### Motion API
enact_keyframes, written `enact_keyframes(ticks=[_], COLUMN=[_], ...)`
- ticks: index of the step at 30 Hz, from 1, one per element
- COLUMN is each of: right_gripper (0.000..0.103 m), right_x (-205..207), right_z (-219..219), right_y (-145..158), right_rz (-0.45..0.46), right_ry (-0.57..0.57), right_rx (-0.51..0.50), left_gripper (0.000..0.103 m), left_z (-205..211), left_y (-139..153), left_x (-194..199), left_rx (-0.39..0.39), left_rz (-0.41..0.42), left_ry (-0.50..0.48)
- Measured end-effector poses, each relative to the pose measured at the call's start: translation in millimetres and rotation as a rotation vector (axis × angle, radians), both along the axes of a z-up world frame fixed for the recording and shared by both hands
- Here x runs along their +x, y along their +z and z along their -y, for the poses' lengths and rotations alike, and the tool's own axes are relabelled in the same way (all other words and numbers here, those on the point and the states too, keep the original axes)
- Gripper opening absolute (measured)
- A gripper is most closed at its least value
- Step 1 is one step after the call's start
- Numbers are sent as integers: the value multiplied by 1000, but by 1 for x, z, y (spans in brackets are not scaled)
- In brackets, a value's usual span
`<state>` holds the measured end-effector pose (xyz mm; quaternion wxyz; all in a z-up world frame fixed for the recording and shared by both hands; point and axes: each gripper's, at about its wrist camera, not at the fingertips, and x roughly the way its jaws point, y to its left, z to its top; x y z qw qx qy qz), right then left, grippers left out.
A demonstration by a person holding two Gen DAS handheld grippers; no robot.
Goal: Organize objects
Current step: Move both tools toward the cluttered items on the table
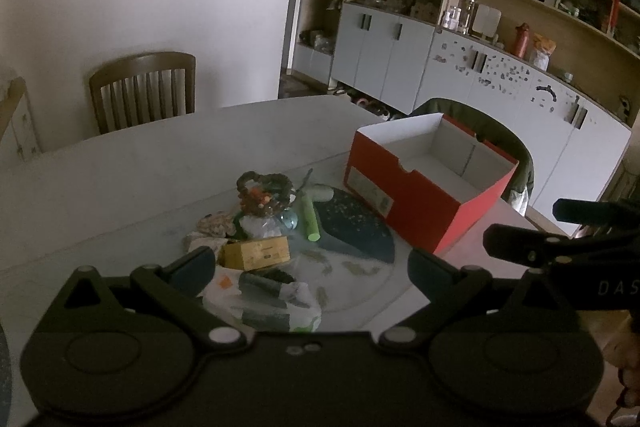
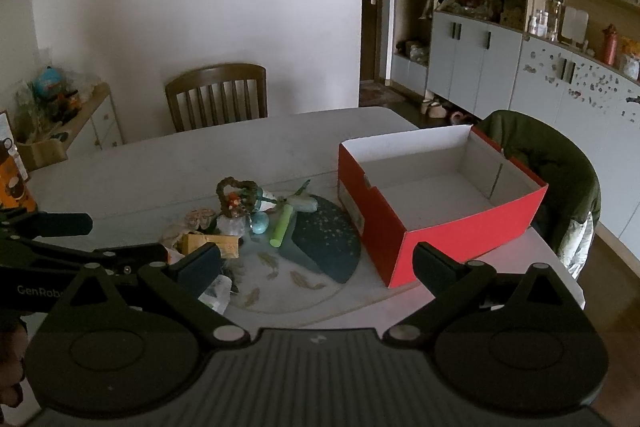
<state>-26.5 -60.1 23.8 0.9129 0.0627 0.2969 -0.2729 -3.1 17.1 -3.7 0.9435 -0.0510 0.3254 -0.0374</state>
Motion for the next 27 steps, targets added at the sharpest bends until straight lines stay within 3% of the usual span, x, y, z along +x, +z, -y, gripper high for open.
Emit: enact_keyframes(ticks=[14,27], right_gripper=[103,102], right_x=[28,89], right_z=[3,39], right_y=[-17,-57], right_rz=[-51,-146], right_ry=[65,204], right_rx=[69,56], left_gripper=[102,96], left_z=[-19,-41], left_y=[-22,-75], left_x=[5,51], left_rx=[0,-73], left_rz=[-75,-296], left_ry=[40,169])
